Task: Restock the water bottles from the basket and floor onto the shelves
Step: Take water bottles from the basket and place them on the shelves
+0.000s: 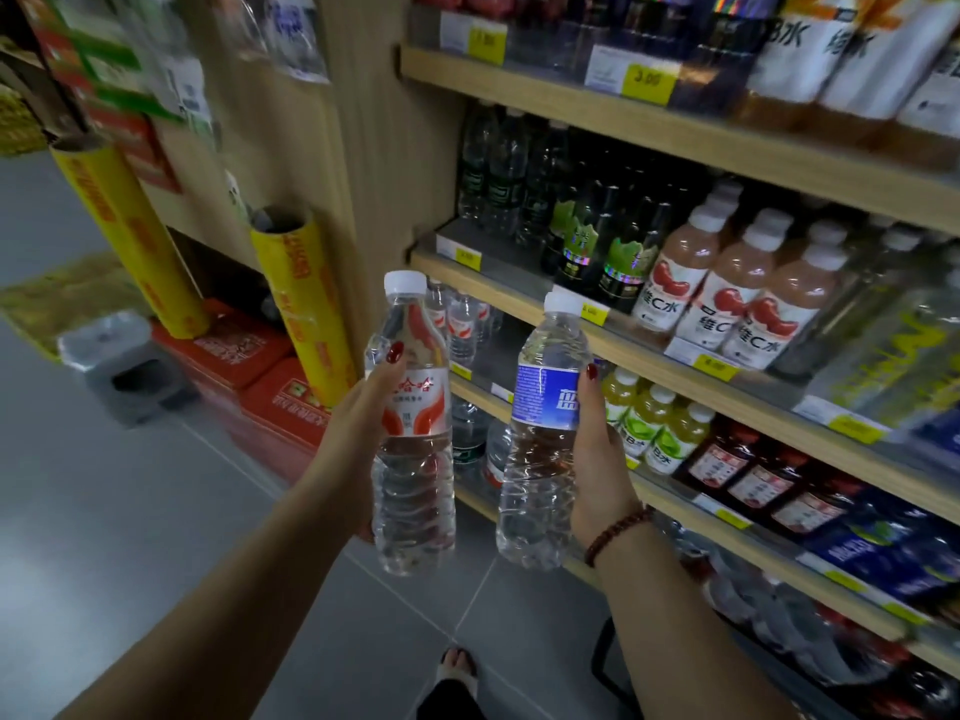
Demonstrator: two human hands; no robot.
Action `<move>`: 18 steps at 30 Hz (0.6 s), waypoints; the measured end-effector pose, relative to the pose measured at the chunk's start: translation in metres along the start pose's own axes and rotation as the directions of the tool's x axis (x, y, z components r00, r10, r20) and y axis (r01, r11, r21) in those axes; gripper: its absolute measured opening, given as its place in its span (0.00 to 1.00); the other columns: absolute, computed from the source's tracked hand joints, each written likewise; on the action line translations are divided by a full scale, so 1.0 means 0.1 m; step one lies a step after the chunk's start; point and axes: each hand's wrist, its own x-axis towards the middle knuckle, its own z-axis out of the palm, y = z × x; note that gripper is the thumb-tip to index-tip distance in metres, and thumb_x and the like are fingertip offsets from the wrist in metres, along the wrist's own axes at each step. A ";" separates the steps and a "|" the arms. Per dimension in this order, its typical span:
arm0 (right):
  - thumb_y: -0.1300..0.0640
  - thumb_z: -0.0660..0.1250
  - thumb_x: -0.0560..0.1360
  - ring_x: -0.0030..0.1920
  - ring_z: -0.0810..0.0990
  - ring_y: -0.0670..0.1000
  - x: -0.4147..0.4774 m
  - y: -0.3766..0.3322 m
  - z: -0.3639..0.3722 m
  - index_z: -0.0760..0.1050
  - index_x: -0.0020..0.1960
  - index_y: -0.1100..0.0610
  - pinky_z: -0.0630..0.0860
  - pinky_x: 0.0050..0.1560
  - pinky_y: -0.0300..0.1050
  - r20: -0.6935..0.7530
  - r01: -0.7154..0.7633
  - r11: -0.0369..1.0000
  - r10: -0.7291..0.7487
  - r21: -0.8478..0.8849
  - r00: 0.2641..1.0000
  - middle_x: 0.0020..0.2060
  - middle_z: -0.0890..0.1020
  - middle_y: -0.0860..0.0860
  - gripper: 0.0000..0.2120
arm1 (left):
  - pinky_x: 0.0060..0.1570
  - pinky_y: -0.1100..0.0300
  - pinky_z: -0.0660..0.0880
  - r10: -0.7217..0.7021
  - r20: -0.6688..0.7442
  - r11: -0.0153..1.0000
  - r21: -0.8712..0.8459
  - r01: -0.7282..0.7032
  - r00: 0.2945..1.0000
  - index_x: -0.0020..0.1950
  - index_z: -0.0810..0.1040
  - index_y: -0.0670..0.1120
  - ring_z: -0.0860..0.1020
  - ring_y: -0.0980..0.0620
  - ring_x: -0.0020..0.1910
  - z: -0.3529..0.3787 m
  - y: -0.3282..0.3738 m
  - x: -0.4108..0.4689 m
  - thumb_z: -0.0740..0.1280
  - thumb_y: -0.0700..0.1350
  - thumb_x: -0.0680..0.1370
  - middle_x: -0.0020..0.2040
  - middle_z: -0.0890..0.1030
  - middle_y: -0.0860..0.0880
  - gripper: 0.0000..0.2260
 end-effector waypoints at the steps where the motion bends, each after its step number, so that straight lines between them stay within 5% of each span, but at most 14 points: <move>1: 0.24 0.65 0.52 0.47 0.85 0.52 0.10 -0.02 0.05 0.79 0.51 0.49 0.78 0.53 0.53 0.015 0.006 1.000 -0.006 0.010 1.000 0.45 0.86 0.49 0.38 | 0.58 0.41 0.75 0.001 -0.016 1.000 0.004 -0.001 1.000 0.50 0.79 0.47 0.83 0.43 0.48 0.00 0.02 0.11 0.63 0.56 0.78 0.42 0.86 0.47 0.13; 4: 0.28 0.64 0.59 0.45 0.84 0.49 0.40 -0.07 0.20 0.78 0.49 0.48 0.79 0.49 0.49 0.021 -0.001 0.999 0.000 0.041 1.000 0.43 0.86 0.47 0.29 | 0.59 0.40 0.74 -0.034 -0.028 0.999 0.030 0.035 0.999 0.52 0.79 0.47 0.82 0.41 0.52 -0.01 0.09 0.44 0.63 0.57 0.78 0.47 0.85 0.45 0.14; 7: 0.25 0.67 0.57 0.51 0.83 0.53 0.70 -0.05 0.33 0.78 0.53 0.49 0.76 0.59 0.58 0.006 -0.036 0.997 0.036 0.062 0.999 0.48 0.86 0.49 0.35 | 0.53 0.45 0.77 -0.074 -0.018 0.996 0.054 0.075 0.997 0.53 0.78 0.45 0.83 0.42 0.49 -0.02 0.11 0.73 0.62 0.56 0.78 0.46 0.86 0.45 0.15; 11: 0.27 0.64 0.57 0.49 0.83 0.53 0.99 -0.07 0.46 0.77 0.52 0.51 0.76 0.58 0.57 -0.024 -0.077 0.997 0.078 0.032 0.997 0.47 0.85 0.51 0.35 | 0.42 0.53 0.76 -0.094 0.006 0.993 0.067 0.093 0.996 0.52 0.77 0.45 0.83 0.46 0.44 -0.03 0.13 1.03 0.63 0.55 0.76 0.42 0.85 0.46 0.15; 18: 0.36 0.63 0.73 0.45 0.83 0.54 1.29 0.00 0.71 0.75 0.45 0.51 0.77 0.53 0.53 -0.129 -0.097 0.994 0.102 0.042 0.986 0.41 0.84 0.51 0.18 | 0.54 0.42 0.77 -0.207 0.062 0.975 0.101 0.200 0.976 0.59 0.76 0.41 0.83 0.40 0.49 -0.17 0.14 1.61 0.70 0.66 0.62 0.52 0.83 0.39 0.36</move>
